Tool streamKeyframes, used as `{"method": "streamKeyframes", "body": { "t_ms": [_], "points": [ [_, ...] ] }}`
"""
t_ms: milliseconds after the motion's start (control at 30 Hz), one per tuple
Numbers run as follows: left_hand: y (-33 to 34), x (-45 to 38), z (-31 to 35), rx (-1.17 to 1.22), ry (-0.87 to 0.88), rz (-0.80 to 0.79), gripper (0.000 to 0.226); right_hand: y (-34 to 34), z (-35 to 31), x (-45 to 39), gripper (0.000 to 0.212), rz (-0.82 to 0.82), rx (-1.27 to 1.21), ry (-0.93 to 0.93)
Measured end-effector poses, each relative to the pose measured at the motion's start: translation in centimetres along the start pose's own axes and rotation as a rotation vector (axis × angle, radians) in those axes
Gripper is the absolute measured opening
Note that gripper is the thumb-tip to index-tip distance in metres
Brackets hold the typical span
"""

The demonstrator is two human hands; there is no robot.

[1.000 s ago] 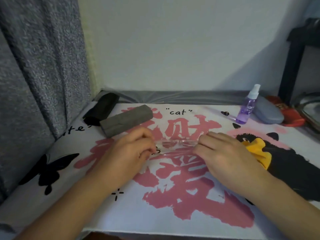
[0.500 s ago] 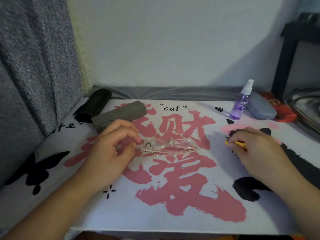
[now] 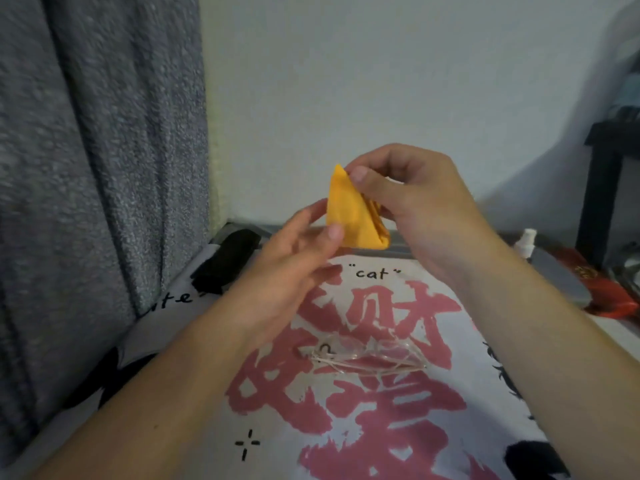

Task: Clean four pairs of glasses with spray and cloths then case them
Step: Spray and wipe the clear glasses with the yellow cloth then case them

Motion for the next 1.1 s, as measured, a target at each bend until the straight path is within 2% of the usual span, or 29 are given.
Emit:
{"method": "streamKeyframes", "body": {
  "t_ms": [167, 267, 333, 433, 600, 700, 767, 833, 933, 1000, 1100],
  "points": [
    [-1.4, -3.5, 0.4, 0.098, -0.007, 0.008, 0.06, 1.6, 1.2, -3.1, 0.009, -0.095, 0.087, 0.027],
    [-2.2, -4.6, -1.0, 0.062, -0.038, 0.095, 0.038, 2.2, 2.9, -4.1, 0.012, -0.11, 0.14, 0.044],
    [-3.2, -4.9, -2.3, -0.021, -0.05, 0.163, 0.029, 1.9, 3.7, -4.3, 0.01, -0.082, 0.11, 0.072],
    [-4.3, -4.5, -4.6, -0.039, -0.066, 0.189, 0.027, 1.0, 4.6, -4.8, 0.006, -0.049, 0.077, 0.096],
    [-5.0, -3.8, -6.8, 0.137, -0.081, 0.189, 0.005, 0.5, 5.3, -5.2, 0.004, -0.193, 0.105, 0.108],
    [-4.9, -3.9, -6.7, 0.273, -0.092, 0.172, 0.027, 1.1, 5.6, -5.3, 0.004, -0.27, 0.102, 0.128],
    [-4.5, -3.9, -7.0, 0.24, -0.106, 0.142, 0.048, 1.8, 5.8, -5.2, 0.006, -0.31, 0.073, 0.121],
    [-4.4, -3.8, -7.2, 0.219, -0.112, 0.173, 0.058, 2.3, 5.8, -5.2, 0.008, -0.332, 0.059, 0.093],
    [-4.8, -3.6, -6.6, 0.186, -0.101, 0.217, 0.045, 2.0, 6.0, -5.4, 0.006, -0.347, 0.087, 0.07],
    [-5.4, -3.6, -5.7, 0.217, -0.081, 0.25, 0.033, 1.3, 6.2, -5.7, 0.004, -0.357, 0.209, 0.055],
    [-6.3, -3.6, -4.9, 0.298, -0.042, 0.261, 0.032, 0.3, 6.7, -5.8, 0.011, -0.508, 0.407, 0.165]
  ]
}}
Point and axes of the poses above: each hand's wrist, its own x-axis away from the middle knuckle, its own y-axis out of the palm, z = x × y, the point moved 3 cm from there along -x, towards the middle knuckle, and after that the axes turned 5 degrees about y, right-handed, at the moved point
